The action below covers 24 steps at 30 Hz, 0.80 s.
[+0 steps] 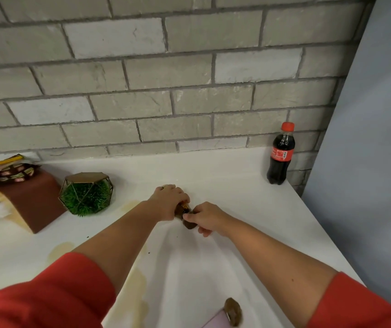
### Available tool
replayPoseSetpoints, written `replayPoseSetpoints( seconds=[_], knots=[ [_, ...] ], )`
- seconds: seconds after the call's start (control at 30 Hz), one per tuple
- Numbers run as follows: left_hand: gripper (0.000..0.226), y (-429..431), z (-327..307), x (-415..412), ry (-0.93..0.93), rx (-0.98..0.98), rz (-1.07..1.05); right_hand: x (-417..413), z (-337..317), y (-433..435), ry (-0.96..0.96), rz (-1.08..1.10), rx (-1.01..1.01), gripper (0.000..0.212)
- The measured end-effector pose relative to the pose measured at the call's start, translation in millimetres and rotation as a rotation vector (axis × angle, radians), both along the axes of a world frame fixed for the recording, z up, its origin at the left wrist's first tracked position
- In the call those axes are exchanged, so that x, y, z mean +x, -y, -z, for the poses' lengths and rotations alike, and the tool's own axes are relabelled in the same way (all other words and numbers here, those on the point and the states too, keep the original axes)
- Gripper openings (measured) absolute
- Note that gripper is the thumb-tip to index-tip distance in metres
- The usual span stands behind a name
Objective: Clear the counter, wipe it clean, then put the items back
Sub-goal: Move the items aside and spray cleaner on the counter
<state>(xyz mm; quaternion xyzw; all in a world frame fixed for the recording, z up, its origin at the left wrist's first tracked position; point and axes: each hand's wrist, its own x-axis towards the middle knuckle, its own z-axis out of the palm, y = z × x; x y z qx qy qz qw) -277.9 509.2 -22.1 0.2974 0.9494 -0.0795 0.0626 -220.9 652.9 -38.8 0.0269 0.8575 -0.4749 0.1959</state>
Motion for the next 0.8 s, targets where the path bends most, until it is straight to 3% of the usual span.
replayPoseSetpoints(
  seconds=[0.17, 0.37, 0.6, 0.8],
  knots=[
    [0.041, -3.7, 2.2, 2.0, -0.096, -0.081, 0.092, -2.8, 4.8, -6.4, 0.043, 0.096, -0.146, 0.035],
    [0.047, -17.2, 1.0, 3.8, -0.126, -0.090, 0.148, 0.2, 0.7, -26.2, 0.024, 0.179, -0.278, 0.027],
    [0.053, -49.8, -18.7, 5.7, -0.088, 0.123, 0.138, 1.6, -24.4, -62.3, -0.102, 0.323, -0.310, 0.028],
    [0.058, -89.1, -31.6, -0.3, 0.066, 0.477, 0.073, 4.0, -50.6, -97.3, -0.243, 0.448, -0.482, 0.027]
  ],
)
